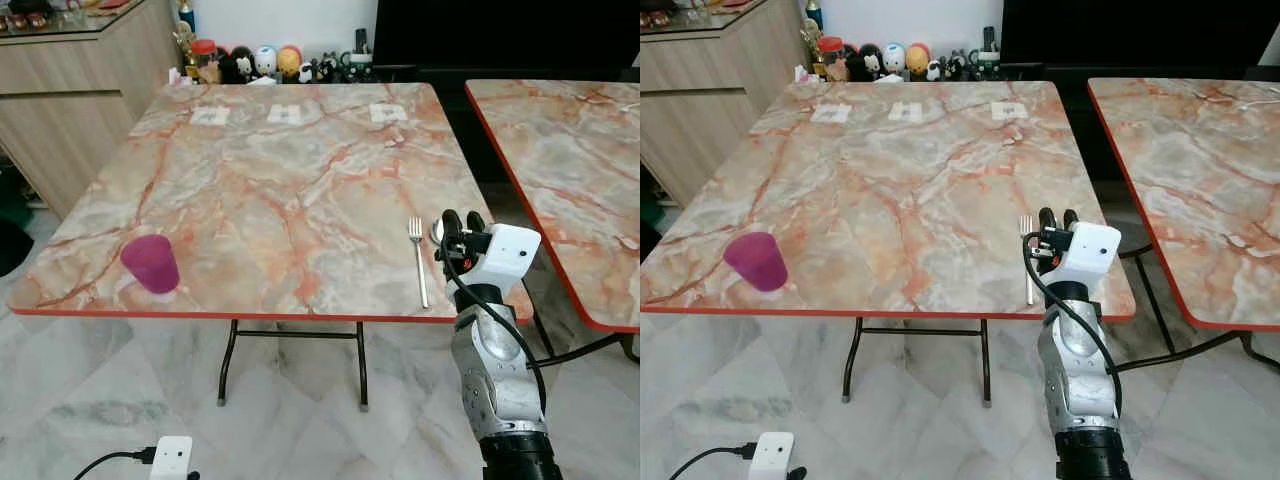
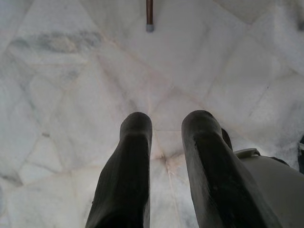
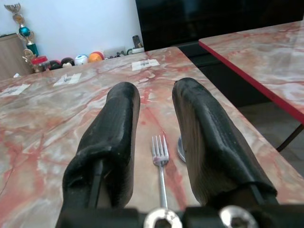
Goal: Setting the table
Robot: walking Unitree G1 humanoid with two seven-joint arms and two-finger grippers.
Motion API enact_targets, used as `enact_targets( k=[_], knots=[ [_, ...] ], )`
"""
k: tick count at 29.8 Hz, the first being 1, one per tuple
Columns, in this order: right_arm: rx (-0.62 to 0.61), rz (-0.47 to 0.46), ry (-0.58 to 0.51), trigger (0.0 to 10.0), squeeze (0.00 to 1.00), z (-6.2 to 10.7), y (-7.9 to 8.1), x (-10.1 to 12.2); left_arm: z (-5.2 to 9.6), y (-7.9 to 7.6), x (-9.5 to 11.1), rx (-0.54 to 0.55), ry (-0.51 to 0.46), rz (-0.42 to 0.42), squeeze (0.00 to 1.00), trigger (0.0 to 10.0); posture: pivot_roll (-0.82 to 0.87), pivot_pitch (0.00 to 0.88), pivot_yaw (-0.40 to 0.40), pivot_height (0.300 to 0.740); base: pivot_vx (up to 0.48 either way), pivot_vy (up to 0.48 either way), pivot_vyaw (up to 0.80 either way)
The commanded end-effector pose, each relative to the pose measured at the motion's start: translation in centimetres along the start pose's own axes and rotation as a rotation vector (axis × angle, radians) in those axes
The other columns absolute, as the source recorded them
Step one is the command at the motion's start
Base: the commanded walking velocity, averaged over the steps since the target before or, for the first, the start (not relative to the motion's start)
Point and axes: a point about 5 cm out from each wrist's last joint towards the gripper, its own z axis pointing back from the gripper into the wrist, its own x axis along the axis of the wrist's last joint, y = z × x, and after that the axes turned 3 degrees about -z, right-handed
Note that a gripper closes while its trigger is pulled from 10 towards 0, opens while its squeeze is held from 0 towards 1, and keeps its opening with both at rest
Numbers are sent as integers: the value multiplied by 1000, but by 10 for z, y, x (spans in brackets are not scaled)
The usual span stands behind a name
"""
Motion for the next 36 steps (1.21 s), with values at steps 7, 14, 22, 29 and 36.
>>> enact_targets(
  k=[7, 14, 22, 29, 36],
  knots=[
    [-18, 18, 19, 10000, 0, 2, -6, -2, 1, 0, -4, 5, 13, -3, 0, 10000, -68, 62, 18, 740, 323, 0, 0],
    [-38, 21, 19, 10000, 0, 1, -11, -1, 2, 0, -6, 10, 22, -8, 0, 10000, -68, 64, 16, 740, 0, 0, 0],
    [-180, 51, 155, 10000, 961, -1, -35, -16, 1, -1, -6, 6, 22, -8, 0, 10000, -68, 66, 18, 740, 0, 0, 0],
    [-236, 48, 314, 10000, 910, -3, -50, -34, 2, -1, -6, 2, 24, -7, 0, 10000, -65, 67, 20, 740, 0, 0, 0],
    [-246, 55, 422, 10000, 0, -11, -64, -42, 2, 0, -7, 4, 26, -7, 0, 10000, -56, 70, 27, 740, 0, 0, 0]
  ],
)
